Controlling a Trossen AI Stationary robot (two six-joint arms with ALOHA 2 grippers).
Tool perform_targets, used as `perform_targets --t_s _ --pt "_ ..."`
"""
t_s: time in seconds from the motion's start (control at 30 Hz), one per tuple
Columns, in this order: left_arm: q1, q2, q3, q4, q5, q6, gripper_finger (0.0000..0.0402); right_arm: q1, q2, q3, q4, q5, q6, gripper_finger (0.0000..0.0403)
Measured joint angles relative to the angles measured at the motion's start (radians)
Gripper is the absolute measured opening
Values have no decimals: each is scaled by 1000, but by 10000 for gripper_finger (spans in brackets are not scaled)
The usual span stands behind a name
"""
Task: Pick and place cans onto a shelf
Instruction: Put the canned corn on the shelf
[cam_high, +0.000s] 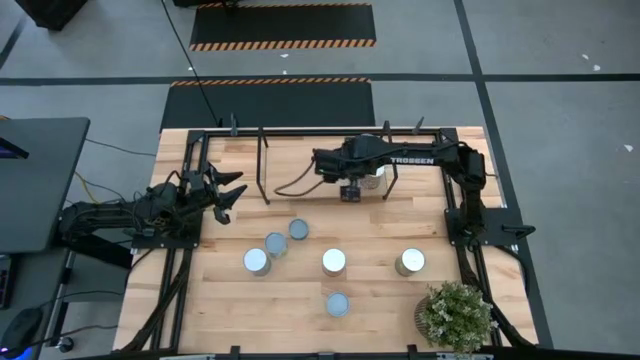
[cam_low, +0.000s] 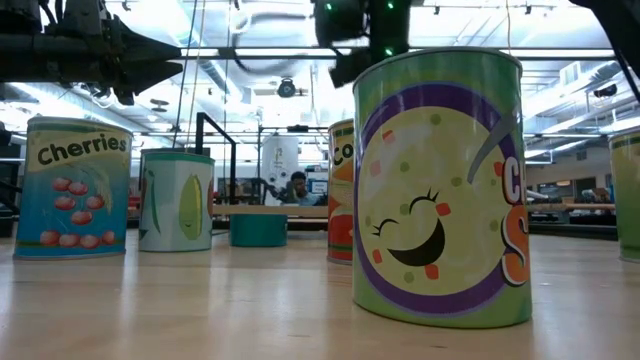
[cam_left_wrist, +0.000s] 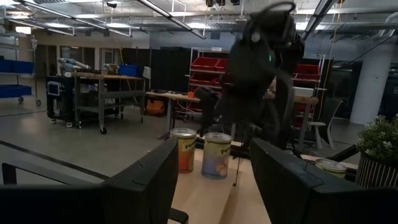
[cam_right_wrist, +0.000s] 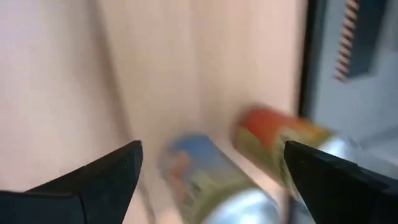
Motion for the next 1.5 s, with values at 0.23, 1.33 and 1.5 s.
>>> perform_targets --t_s 0.23,1.33,1.5 --pt "0 0 0 -1 0 -16 204 83 0 14 162 -178 23 391" --pt "-1 0 0 9 130 -184 204 426 151 -21 412 -157 516 399" --pt "-1 0 0 -6 135 -185 204 426 168 -21 329 -185 582 399"
